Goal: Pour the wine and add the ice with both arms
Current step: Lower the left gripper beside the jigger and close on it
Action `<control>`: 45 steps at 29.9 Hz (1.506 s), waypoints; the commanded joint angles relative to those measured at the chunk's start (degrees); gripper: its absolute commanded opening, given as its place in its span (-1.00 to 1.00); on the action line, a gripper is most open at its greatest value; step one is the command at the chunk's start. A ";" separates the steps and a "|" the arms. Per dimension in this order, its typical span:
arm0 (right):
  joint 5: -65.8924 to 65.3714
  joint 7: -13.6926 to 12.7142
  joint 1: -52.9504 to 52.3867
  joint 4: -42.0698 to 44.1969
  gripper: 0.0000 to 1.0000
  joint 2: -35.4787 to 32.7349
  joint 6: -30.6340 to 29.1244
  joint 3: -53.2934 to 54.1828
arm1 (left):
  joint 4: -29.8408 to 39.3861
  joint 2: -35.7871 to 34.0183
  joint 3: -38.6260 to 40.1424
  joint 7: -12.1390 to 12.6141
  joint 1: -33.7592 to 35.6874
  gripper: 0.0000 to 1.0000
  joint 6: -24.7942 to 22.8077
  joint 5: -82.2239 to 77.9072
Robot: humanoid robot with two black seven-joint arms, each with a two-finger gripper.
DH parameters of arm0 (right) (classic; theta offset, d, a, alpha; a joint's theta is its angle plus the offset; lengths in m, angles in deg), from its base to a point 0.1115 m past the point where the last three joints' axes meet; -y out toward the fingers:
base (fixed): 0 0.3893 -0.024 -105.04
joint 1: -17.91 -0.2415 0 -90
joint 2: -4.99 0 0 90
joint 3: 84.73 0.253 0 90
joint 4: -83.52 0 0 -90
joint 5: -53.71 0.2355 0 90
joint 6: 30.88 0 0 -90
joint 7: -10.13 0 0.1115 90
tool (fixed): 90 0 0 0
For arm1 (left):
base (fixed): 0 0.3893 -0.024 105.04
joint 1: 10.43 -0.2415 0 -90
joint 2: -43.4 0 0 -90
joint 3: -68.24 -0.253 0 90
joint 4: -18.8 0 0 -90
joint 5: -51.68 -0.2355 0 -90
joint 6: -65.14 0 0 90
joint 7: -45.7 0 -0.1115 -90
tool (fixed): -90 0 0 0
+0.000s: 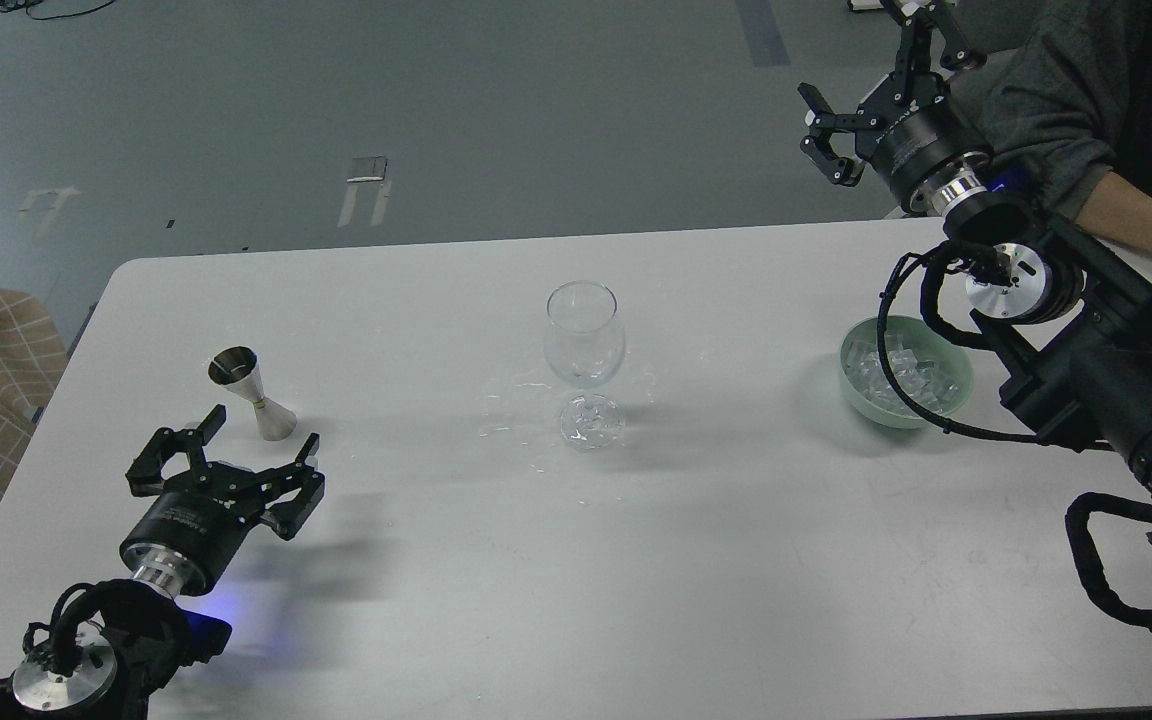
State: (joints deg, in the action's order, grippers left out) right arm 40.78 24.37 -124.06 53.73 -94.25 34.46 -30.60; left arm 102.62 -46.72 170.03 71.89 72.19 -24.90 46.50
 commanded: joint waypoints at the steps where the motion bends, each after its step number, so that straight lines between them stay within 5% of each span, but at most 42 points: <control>1: 0.00 0.00 0.03 -0.01 1.00 0.01 0.05 0.01 | -0.94 0.13 0.16 -0.70 3.24 0.95 5.23 0.17; 7: 0.00 -0.09 0.03 -0.01 1.00 0.01 0.05 0.01 | -4.80 0.13 0.25 -5.26 5.44 0.96 7.69 0.25; 14: 0.00 0.00 0.12 -0.01 1.00 0.01 0.05 0.01 | -7.96 0.13 0.69 -7.29 6.14 0.96 7.43 2.18; 45: -0.17 0.00 0.64 0.08 1.00 0.01 0.05 0.01 | -20.54 0.13 2.18 -11.51 17.39 0.80 7.25 1.31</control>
State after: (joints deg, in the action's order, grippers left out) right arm 40.69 24.37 -123.42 53.73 -94.24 34.51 -30.59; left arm 82.48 -46.59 172.15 60.55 89.19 -17.66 47.87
